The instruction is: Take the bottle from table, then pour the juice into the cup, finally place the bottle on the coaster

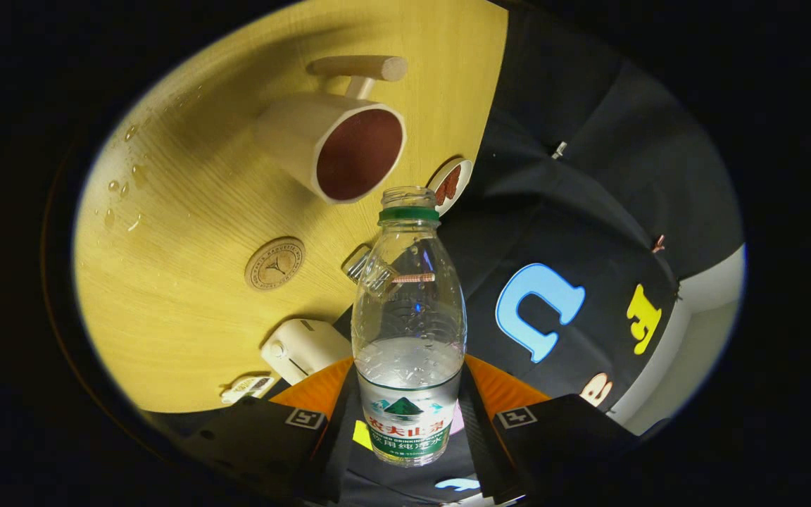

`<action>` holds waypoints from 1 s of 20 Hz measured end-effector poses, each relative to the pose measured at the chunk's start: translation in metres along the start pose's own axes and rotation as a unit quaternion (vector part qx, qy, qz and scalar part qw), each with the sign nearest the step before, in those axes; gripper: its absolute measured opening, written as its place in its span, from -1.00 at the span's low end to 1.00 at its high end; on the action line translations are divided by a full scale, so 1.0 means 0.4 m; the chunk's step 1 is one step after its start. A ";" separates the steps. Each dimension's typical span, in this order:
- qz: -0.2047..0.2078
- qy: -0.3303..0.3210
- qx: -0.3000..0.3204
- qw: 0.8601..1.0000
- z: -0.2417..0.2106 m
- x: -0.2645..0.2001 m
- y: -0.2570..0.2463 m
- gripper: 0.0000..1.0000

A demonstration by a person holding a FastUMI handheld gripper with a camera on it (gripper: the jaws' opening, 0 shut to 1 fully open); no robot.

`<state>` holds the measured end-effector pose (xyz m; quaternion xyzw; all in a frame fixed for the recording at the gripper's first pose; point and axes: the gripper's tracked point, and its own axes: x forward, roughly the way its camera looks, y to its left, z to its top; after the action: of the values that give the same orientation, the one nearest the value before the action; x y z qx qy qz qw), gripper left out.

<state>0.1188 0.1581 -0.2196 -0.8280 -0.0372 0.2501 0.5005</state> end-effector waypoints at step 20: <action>0.021 -0.059 0.715 0.696 0.066 -0.049 0.041 0.43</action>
<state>0.0867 0.1651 -0.2358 -0.2042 0.1414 0.2601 0.9331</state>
